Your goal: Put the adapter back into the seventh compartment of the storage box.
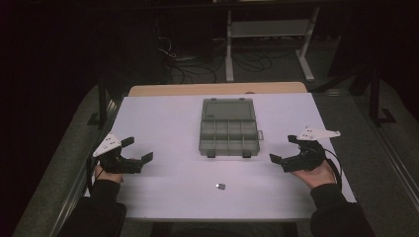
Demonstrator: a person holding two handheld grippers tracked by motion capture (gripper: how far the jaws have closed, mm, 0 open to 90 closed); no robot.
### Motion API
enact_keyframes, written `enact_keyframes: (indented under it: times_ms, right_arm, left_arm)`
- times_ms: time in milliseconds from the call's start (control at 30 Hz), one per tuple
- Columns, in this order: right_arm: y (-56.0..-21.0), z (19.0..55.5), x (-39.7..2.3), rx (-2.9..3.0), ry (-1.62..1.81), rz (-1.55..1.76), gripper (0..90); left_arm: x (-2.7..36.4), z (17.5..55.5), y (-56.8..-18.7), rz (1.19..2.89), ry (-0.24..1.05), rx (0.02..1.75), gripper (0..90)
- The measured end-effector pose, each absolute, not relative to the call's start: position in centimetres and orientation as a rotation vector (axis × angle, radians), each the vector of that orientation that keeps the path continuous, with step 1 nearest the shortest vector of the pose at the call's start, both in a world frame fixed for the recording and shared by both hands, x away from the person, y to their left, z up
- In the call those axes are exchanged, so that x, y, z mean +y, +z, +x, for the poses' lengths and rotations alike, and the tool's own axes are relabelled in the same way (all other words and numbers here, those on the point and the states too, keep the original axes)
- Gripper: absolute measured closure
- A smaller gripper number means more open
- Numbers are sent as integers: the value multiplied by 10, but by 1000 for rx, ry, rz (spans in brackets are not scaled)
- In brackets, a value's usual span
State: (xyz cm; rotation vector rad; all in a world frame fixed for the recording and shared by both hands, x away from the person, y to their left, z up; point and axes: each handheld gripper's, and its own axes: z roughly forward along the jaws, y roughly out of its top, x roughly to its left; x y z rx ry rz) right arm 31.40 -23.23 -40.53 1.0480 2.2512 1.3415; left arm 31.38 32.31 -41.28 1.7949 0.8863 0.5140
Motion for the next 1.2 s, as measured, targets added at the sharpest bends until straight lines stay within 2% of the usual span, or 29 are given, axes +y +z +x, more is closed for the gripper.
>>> enact_keyframes:
  times_ms: [1200]
  right_arm:
    - [-386, 308, -199, 2373, 1310, 905, 0]
  left_arm:
    - [322, 314, -413, 1809, 509, 879, 0]
